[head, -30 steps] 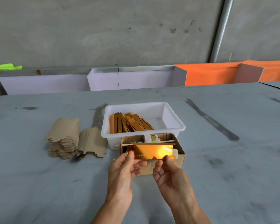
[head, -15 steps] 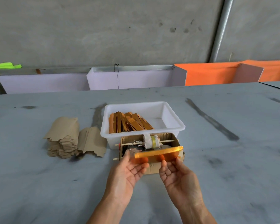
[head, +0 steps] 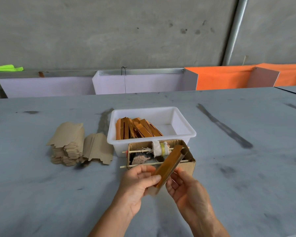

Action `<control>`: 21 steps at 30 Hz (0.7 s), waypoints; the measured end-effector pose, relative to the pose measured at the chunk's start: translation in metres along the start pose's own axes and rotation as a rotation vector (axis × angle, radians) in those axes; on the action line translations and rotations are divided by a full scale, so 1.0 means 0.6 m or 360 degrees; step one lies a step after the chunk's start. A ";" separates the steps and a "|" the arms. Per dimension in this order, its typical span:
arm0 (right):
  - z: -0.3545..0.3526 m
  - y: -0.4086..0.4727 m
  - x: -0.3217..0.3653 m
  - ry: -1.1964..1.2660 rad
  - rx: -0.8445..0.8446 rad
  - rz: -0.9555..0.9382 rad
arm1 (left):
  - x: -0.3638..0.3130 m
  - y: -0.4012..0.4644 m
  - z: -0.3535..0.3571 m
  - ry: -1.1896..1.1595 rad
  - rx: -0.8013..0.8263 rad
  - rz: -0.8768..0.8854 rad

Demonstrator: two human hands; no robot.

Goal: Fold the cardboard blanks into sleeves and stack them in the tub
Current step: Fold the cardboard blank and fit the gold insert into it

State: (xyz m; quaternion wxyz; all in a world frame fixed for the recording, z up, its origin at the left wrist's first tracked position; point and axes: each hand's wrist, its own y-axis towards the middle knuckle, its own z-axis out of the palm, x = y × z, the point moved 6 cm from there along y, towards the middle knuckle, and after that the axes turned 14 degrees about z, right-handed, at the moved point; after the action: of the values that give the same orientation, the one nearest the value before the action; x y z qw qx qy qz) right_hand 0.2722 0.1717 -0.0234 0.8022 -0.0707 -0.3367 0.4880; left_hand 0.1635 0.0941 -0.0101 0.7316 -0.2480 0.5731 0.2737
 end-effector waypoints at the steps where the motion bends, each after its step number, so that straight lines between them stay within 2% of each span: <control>1: -0.001 -0.002 -0.001 -0.0030 -0.0002 -0.0006 | -0.002 0.000 -0.001 0.0054 -0.0001 0.0025; 6: 0.003 -0.004 -0.009 -0.0197 0.0050 -0.0024 | -0.010 -0.005 0.003 0.0281 0.0042 0.0097; 11: 0.004 0.002 -0.019 -0.0307 0.0029 -0.0004 | -0.018 -0.006 0.009 0.0285 0.0069 0.0149; 21: 0.005 0.001 -0.022 -0.0630 -0.0069 0.0092 | -0.015 -0.001 0.003 0.0547 0.0205 0.0199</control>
State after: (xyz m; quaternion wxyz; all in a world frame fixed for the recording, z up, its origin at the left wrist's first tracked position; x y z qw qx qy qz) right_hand 0.2660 0.1605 -0.0278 0.7042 -0.0004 -0.4961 0.5079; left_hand 0.1638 0.0938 -0.0010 0.6190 -0.2075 0.7201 0.2350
